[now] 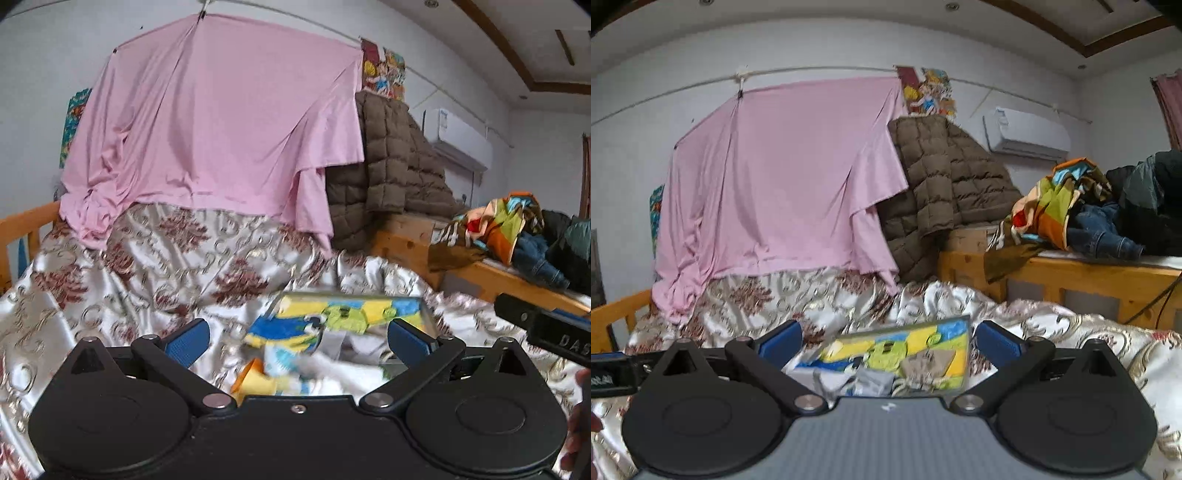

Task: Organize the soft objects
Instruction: 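Move both tools back toward the towel and black cloth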

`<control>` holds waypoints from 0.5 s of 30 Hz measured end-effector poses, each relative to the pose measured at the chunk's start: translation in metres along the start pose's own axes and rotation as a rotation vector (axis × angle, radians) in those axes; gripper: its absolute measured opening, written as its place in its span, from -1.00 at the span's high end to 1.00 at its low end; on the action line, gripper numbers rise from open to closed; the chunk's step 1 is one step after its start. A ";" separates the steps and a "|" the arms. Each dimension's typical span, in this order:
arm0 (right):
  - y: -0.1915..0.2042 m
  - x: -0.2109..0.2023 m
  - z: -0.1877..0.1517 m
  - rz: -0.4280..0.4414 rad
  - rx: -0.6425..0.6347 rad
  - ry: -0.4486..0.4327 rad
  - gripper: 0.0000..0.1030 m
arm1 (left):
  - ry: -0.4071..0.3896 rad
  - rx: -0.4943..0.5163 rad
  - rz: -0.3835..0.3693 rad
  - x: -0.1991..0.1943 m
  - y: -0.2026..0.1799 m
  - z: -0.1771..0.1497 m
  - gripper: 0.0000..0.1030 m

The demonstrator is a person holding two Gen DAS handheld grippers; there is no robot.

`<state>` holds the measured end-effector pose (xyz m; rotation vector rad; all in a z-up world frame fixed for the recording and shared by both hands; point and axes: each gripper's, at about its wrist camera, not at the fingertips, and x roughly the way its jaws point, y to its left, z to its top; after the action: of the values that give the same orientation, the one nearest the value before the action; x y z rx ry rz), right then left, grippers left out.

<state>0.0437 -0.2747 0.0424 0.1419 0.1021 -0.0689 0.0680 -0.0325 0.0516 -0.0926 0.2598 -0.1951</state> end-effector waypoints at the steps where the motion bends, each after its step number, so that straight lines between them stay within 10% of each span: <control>1: 0.002 -0.003 -0.002 -0.003 -0.004 0.010 -1.00 | 0.014 0.002 0.008 -0.001 0.002 -0.004 -0.99; 15: 0.018 -0.005 -0.023 0.013 -0.045 0.136 -1.00 | 0.202 0.055 0.158 0.006 0.014 -0.040 -0.99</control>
<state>0.0376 -0.2529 0.0233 0.1018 0.2380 -0.0437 0.0662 -0.0223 0.0098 0.0023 0.4614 -0.0545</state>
